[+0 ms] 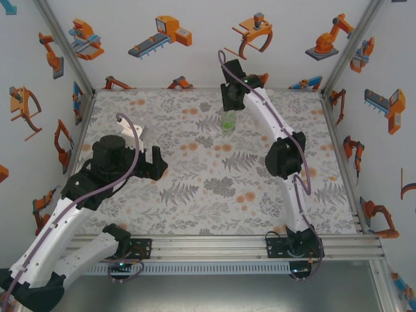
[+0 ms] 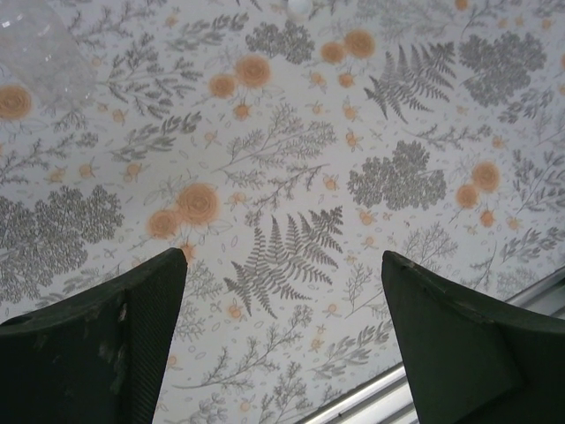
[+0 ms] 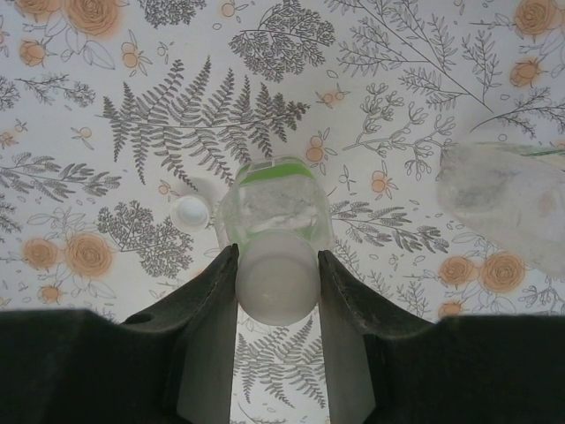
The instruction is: Screw on the bottle caps
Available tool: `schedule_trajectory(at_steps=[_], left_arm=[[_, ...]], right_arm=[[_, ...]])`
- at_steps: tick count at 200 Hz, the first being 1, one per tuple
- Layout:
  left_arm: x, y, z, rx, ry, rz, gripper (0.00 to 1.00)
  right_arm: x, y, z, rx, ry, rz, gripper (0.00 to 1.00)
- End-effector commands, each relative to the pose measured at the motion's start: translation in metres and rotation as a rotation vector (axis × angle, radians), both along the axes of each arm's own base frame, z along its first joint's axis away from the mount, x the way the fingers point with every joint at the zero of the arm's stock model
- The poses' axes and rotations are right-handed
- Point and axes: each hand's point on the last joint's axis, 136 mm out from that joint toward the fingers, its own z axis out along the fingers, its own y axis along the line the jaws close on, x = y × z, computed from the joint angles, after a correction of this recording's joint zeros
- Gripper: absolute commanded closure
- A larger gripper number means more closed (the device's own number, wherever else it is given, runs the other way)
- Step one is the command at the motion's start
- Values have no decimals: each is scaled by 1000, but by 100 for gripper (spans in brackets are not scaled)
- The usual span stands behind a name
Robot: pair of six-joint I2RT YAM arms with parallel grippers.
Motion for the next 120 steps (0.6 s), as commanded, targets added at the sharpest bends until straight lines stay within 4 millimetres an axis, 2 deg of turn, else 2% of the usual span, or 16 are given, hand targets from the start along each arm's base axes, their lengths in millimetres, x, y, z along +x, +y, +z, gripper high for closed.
schedule_trajectory(at_steps=[1,56,120], left_arm=[[-4,8,0,5,16,26,17],[-3,10,-4,16,19,39,17],[-4,11,-7,20,26,42,17]], right_arm=[[11,-6,9,-8,-43,-17,77],[18,-21,-2,-33,-30,-52,73],[20,-38,-5,-34,-16,-109,69]])
